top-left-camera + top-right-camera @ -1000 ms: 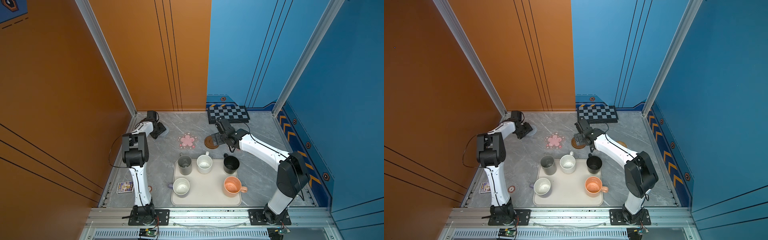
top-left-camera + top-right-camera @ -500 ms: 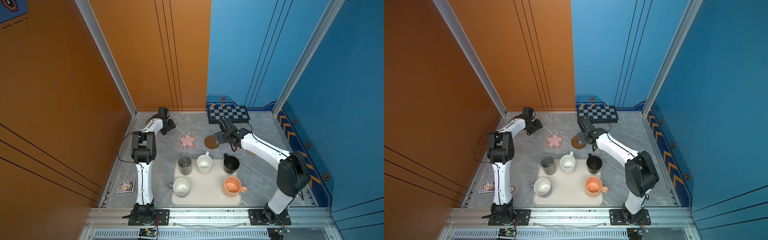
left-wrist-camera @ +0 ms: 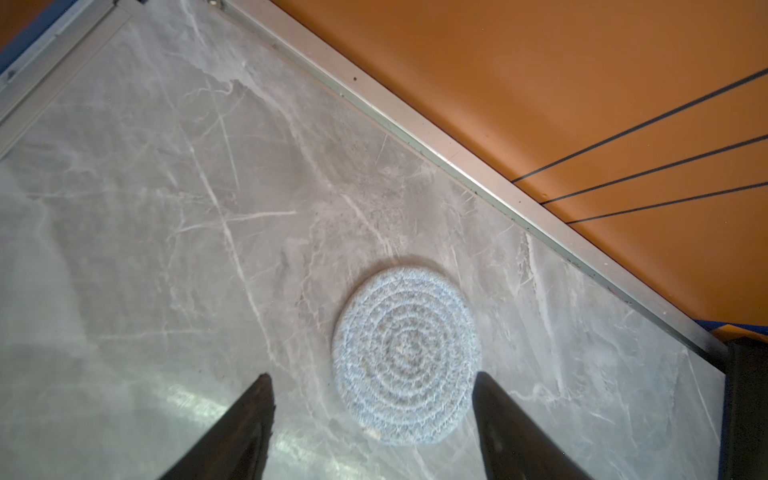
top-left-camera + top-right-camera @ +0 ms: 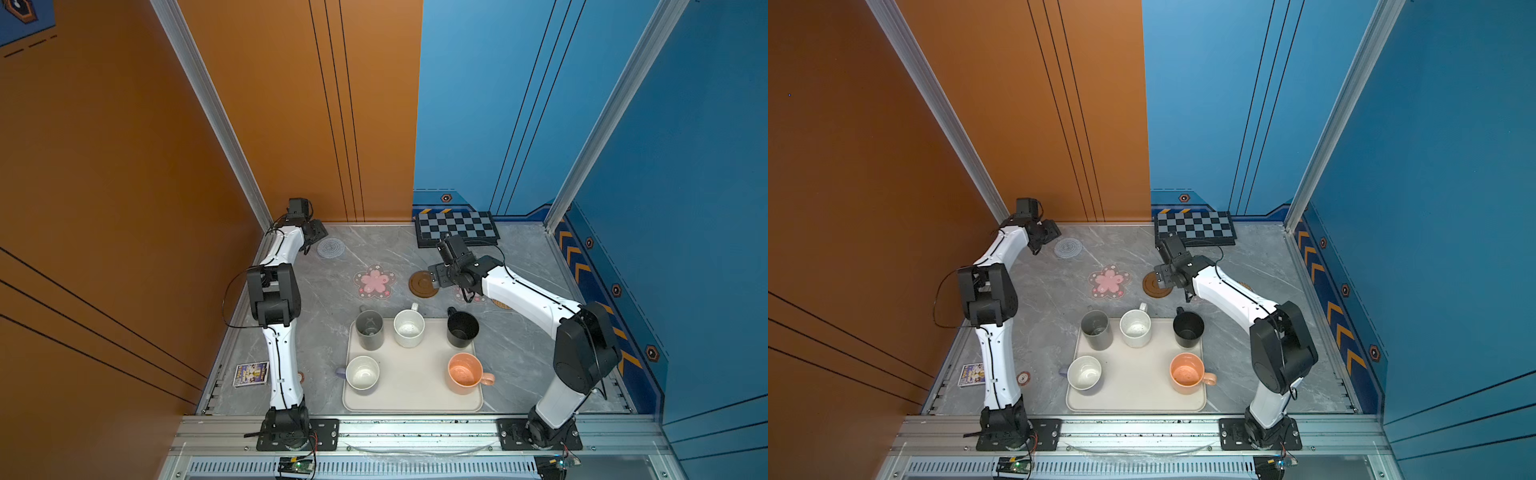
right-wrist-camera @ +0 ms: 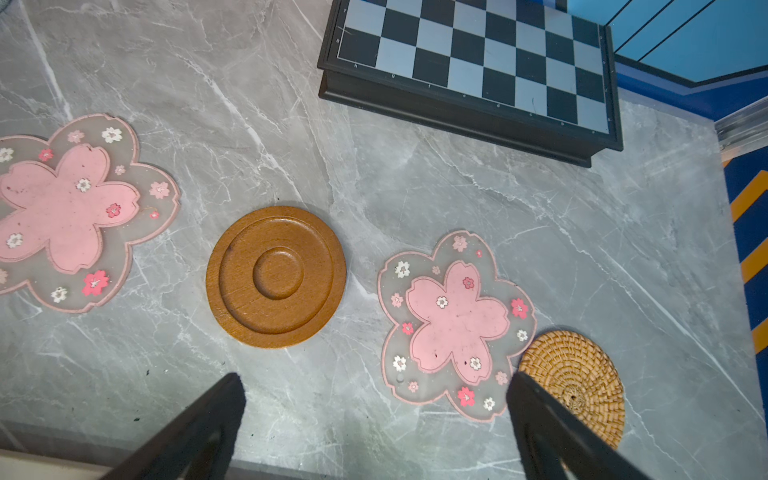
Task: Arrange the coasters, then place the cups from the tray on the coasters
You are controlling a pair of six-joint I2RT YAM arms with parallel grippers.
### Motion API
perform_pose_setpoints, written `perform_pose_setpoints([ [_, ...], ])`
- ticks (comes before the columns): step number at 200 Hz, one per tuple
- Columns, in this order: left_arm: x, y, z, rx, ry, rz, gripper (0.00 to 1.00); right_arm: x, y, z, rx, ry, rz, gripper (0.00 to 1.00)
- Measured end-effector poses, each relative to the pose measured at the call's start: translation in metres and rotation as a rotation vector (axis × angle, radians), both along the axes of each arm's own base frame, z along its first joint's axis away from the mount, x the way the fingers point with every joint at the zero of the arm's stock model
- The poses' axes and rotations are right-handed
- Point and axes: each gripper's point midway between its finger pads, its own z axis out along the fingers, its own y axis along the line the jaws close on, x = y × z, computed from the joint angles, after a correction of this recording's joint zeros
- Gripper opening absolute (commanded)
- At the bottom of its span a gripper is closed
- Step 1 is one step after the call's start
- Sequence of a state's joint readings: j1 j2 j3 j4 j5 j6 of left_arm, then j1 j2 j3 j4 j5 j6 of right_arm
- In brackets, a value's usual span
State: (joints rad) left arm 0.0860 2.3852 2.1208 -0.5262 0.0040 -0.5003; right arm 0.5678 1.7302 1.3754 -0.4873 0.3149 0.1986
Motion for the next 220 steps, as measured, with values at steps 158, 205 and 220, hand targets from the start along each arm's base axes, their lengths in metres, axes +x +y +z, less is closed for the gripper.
perform_pose_setpoints([
  [158,0.023,-0.025,-0.056,-0.084,0.041,-0.057,0.79,0.004,0.000,-0.017,0.000,0.036,0.001,0.99],
  [205,0.026,-0.051,-0.055,-0.139,0.032,-0.123,0.78,0.002,-0.004,-0.023,-0.006,0.046,-0.005,0.99],
  [220,0.025,-0.063,-0.055,-0.149,0.034,-0.144,0.78,0.001,-0.007,-0.026,-0.011,0.054,-0.010,0.99],
])
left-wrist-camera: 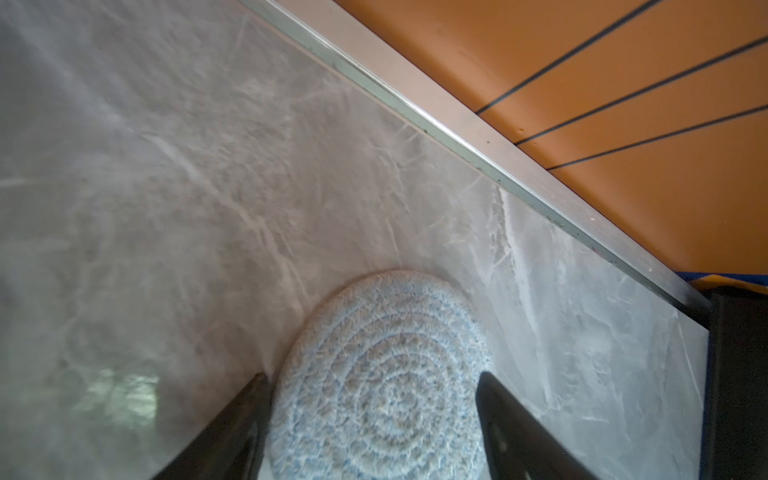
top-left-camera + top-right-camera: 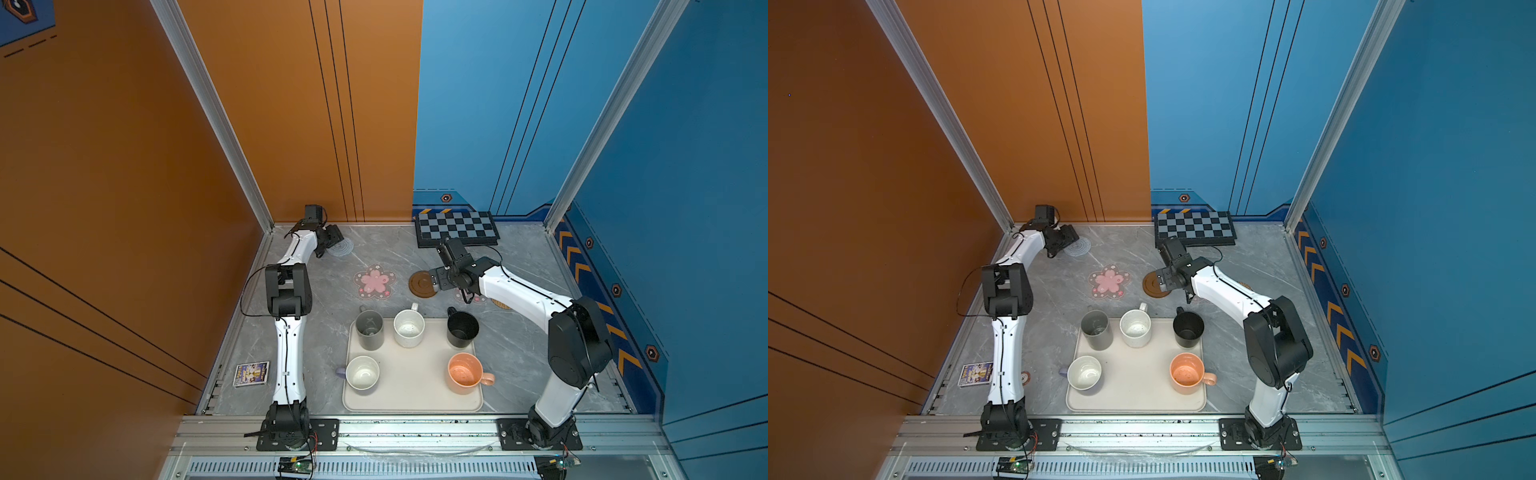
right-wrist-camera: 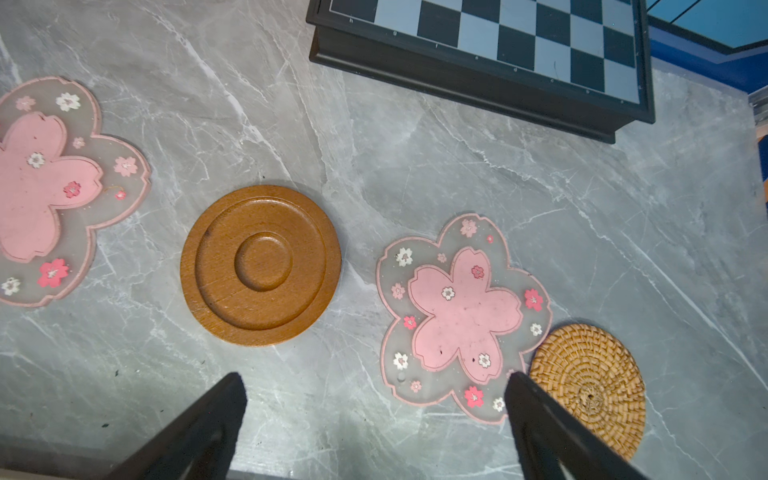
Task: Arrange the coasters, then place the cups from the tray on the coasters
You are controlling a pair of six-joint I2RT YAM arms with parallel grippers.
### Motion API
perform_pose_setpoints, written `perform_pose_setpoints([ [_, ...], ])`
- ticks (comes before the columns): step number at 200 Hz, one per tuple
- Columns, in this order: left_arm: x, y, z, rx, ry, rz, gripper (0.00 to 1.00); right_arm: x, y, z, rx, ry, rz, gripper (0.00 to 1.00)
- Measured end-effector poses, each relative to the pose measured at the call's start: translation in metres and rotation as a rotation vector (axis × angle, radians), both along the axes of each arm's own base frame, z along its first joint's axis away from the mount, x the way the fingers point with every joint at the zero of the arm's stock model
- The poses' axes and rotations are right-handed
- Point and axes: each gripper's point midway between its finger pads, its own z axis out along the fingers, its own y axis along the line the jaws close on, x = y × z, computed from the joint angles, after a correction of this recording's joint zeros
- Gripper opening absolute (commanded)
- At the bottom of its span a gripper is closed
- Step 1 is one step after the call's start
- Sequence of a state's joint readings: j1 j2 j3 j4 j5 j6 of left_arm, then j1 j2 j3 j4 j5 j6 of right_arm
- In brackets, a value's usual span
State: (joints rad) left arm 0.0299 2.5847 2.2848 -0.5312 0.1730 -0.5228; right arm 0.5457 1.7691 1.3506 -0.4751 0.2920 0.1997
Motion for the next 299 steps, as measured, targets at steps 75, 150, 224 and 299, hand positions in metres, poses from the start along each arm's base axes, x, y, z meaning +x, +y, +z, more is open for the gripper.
perform_pose_setpoints([
  [75,-0.002,-0.051,0.000,-0.018,-0.012,-0.095,0.77,-0.010,-0.010,0.007,0.012,-0.017,-0.010,0.99],
  [150,-0.021,-0.053,-0.001,0.016,0.037,-0.107,0.67,-0.009,-0.020,0.008,0.024,-0.025,-0.037,0.99],
  [224,-0.009,-0.080,0.034,0.157,-0.040,-0.118,0.42,-0.008,-0.019,0.010,0.029,-0.031,-0.036,0.99],
  [299,0.005,-0.088,0.036,0.197,-0.075,-0.059,0.16,-0.005,-0.024,0.010,0.032,-0.037,-0.049,0.99],
])
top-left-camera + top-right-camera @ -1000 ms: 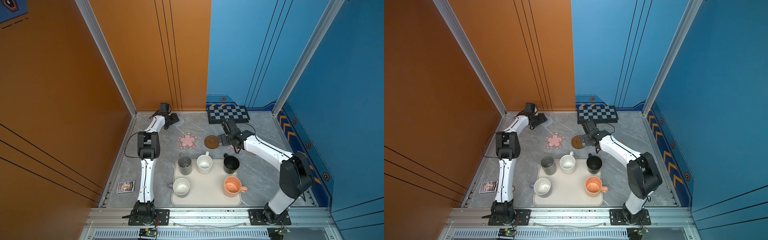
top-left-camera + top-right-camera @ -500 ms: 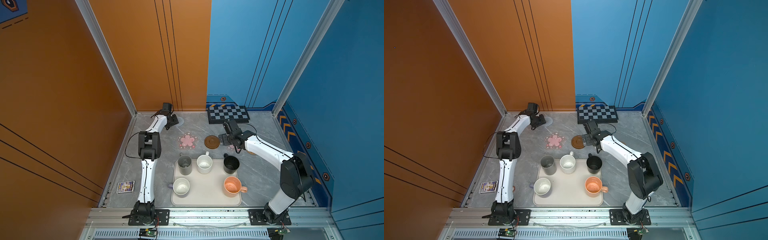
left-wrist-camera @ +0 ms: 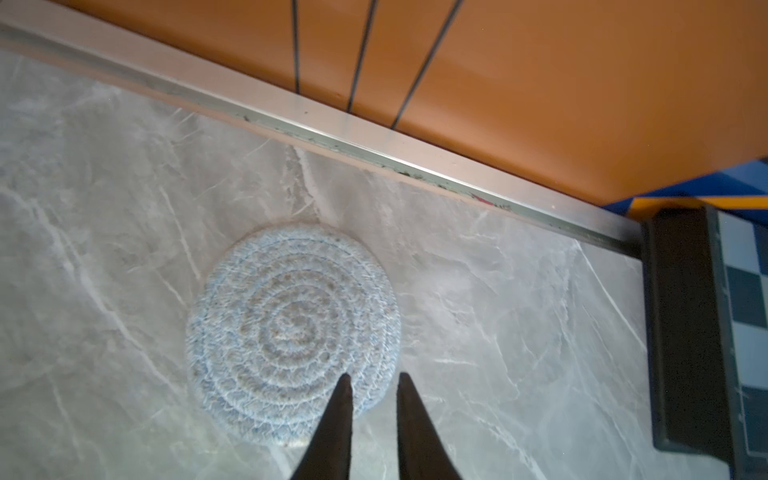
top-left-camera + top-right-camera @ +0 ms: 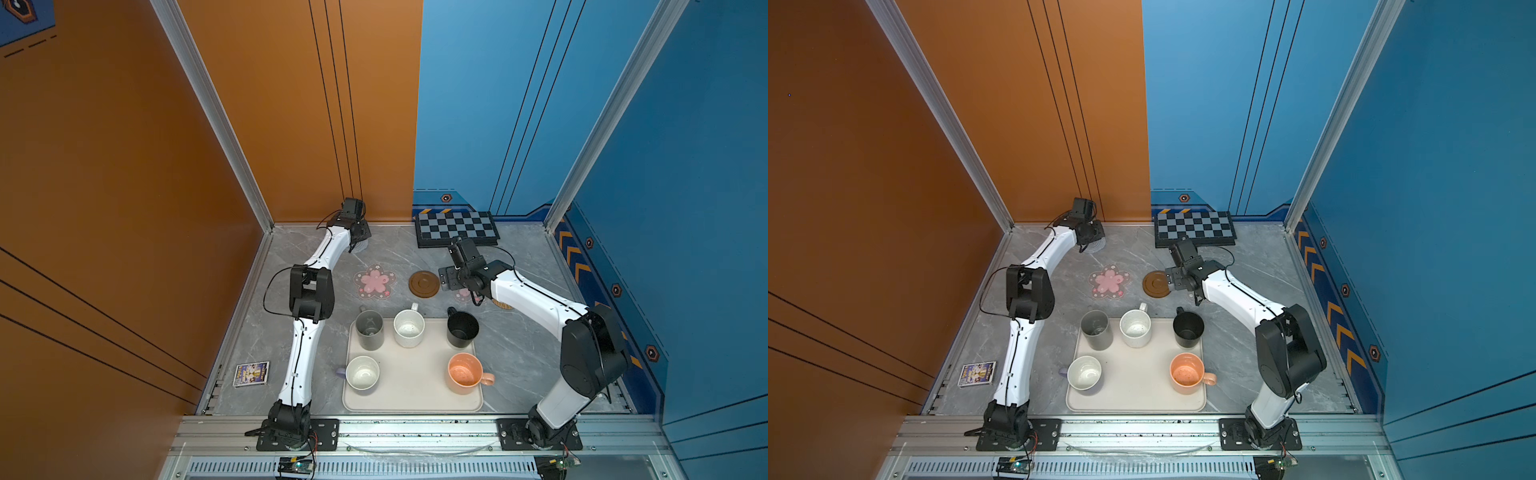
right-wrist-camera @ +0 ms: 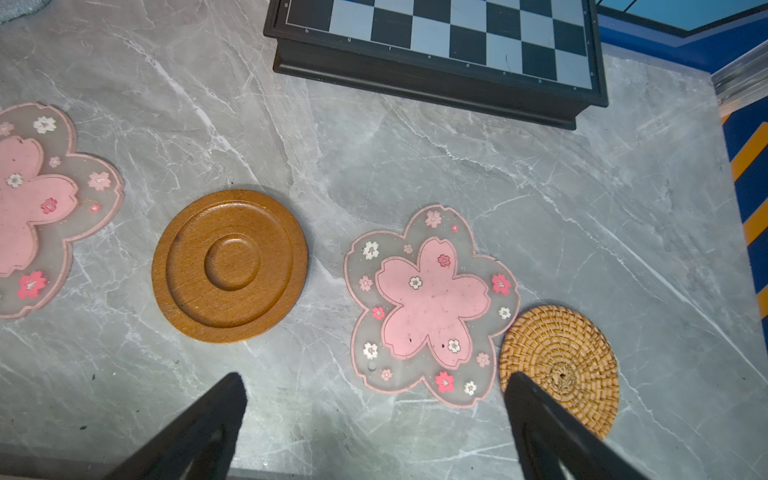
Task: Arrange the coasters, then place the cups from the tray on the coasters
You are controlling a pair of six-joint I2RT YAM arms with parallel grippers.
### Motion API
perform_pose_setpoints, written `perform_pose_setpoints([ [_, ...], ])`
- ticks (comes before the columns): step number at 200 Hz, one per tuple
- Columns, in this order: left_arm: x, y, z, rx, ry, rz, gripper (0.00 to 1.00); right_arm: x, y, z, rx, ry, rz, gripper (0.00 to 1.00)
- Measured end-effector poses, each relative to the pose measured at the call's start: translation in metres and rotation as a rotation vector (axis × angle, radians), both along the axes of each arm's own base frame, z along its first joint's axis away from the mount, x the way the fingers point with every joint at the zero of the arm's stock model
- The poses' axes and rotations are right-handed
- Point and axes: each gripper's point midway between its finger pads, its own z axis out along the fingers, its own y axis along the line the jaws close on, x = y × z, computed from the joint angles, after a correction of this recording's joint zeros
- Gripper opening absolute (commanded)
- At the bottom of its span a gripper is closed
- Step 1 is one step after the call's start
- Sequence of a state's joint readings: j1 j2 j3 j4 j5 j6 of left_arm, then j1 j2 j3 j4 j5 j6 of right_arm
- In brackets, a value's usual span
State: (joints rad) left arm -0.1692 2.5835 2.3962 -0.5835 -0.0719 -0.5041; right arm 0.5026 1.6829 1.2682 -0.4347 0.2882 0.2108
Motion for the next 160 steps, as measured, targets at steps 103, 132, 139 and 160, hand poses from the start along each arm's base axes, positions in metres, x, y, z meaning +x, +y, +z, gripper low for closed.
perform_pose_setpoints([
  [103,0.005,0.034,-0.042,-0.050,0.058,0.092,0.13,-0.001,0.001,-0.002,0.019,0.010,0.002,0.99],
  [132,0.001,0.023,-0.045,-0.046,0.070,0.073,0.13,-0.002,0.001,-0.005,0.022,0.017,-0.003,0.98],
  [139,-0.001,0.020,-0.045,-0.043,0.072,0.066,0.13,-0.003,0.000,-0.007,0.020,0.021,-0.004,0.99],
  [160,-0.013,0.006,-0.045,-0.020,0.098,0.030,0.13,-0.008,-0.002,-0.014,0.014,0.039,-0.010,0.99],
])
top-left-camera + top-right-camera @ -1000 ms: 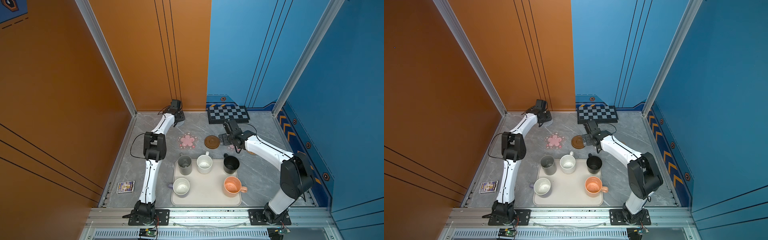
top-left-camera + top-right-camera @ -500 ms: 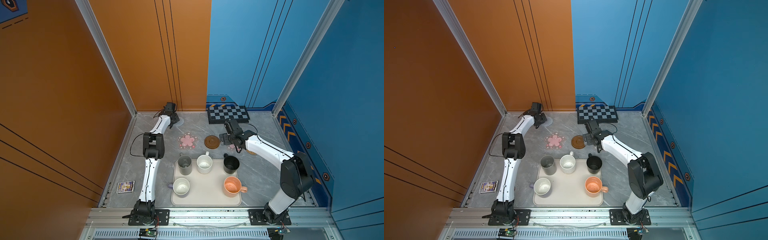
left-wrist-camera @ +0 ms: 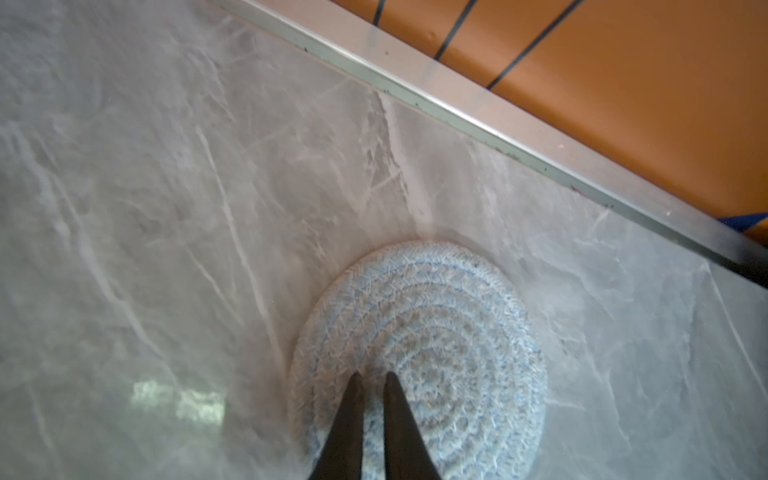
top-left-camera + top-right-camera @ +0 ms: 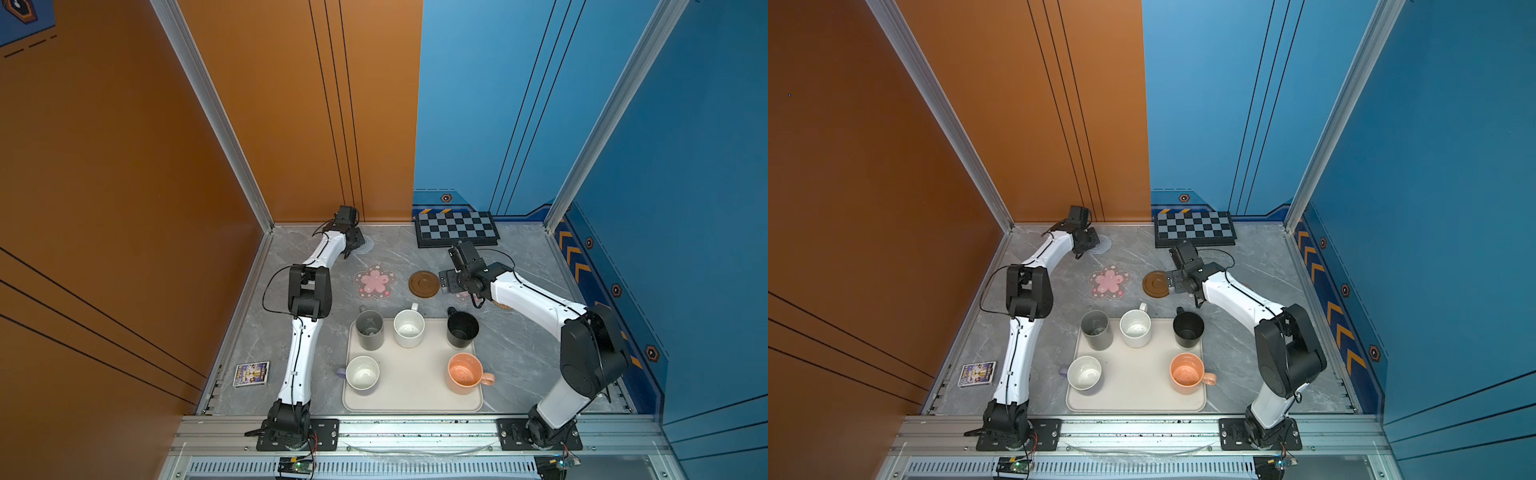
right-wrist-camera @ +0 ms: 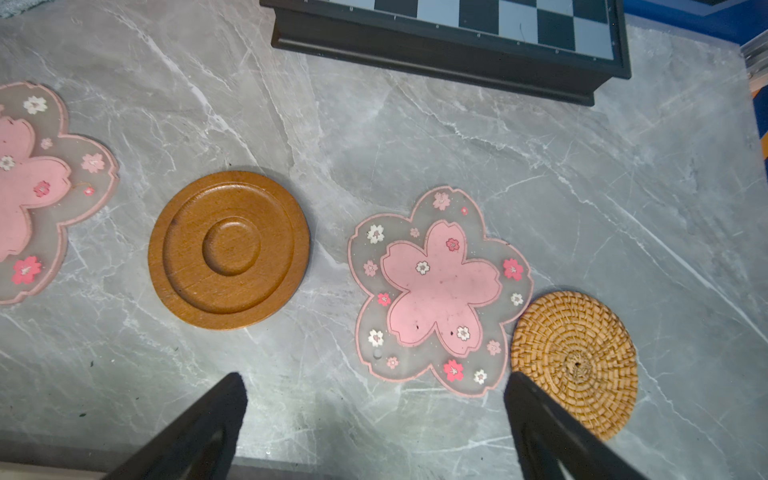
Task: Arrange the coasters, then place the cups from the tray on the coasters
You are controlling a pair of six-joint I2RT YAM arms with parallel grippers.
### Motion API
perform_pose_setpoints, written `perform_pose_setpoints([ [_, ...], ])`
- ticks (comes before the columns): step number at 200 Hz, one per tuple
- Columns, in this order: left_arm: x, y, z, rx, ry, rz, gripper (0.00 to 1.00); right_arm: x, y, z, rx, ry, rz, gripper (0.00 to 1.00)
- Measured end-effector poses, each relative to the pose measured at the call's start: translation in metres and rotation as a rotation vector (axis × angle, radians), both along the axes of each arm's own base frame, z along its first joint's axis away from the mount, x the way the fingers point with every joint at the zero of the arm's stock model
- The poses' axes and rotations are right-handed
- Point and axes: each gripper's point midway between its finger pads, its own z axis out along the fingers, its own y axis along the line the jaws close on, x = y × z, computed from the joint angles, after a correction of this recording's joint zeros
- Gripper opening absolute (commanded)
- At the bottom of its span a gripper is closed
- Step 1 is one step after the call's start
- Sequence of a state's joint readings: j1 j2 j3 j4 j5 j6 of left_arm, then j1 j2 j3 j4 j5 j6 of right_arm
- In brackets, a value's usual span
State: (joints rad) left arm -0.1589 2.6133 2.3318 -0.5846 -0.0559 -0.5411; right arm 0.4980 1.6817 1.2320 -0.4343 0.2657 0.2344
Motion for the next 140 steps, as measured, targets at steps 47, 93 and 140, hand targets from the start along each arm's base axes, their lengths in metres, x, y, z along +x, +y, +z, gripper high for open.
perform_pose_setpoints([
  [47,-0.015,-0.029,-0.001,0.020,0.026,-0.052,0.13,-0.008,-0.005,0.007,0.009,-0.012,-0.003,0.99],
  [93,-0.015,-0.029,0.001,-0.006,0.029,-0.015,0.14,-0.015,-0.009,0.014,0.021,-0.028,-0.008,0.98],
  [140,-0.017,-0.027,0.005,-0.074,0.048,0.021,0.26,-0.019,-0.010,0.016,0.036,-0.029,-0.014,0.99],
])
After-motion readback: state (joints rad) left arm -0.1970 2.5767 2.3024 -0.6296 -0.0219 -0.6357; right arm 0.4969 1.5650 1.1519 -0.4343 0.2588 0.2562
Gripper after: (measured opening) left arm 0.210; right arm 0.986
